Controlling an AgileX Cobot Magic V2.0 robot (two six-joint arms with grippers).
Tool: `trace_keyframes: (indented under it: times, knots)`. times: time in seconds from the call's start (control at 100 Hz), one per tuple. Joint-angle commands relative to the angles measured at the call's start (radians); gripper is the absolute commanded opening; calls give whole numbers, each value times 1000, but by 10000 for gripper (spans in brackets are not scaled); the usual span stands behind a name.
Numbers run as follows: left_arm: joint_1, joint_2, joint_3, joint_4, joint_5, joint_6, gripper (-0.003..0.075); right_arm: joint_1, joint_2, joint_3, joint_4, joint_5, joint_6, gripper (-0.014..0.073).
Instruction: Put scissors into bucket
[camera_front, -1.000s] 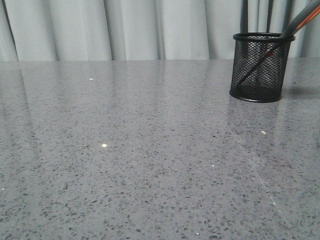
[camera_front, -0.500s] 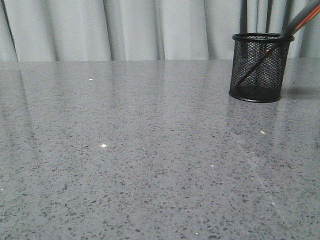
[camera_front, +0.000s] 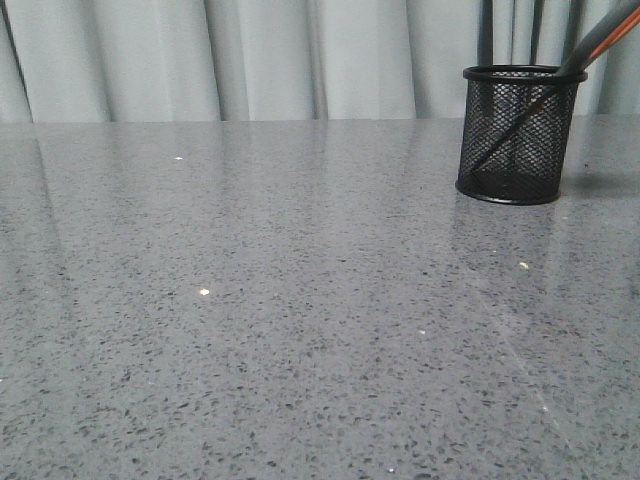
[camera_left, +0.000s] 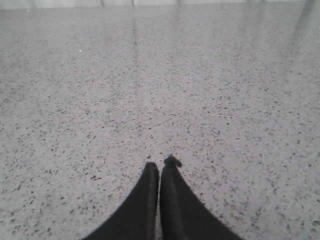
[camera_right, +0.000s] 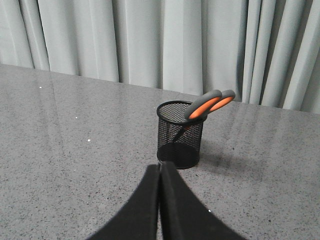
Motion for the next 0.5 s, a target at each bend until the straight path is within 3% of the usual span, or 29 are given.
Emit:
trace_keyframes:
  times: [0.0,0.39,0.49]
  knots:
    - [0,-27,41,-3,-69,-2,-20,1,21,-19,12,-79,-3,-46]
    - [0,-27,41,-3,-69,-2,-20,1,21,-17,12,-79,-3,-46]
    - [0,-27,41,-3,-69,-2,-20,-6,21,17,-143,-95,-3,-46]
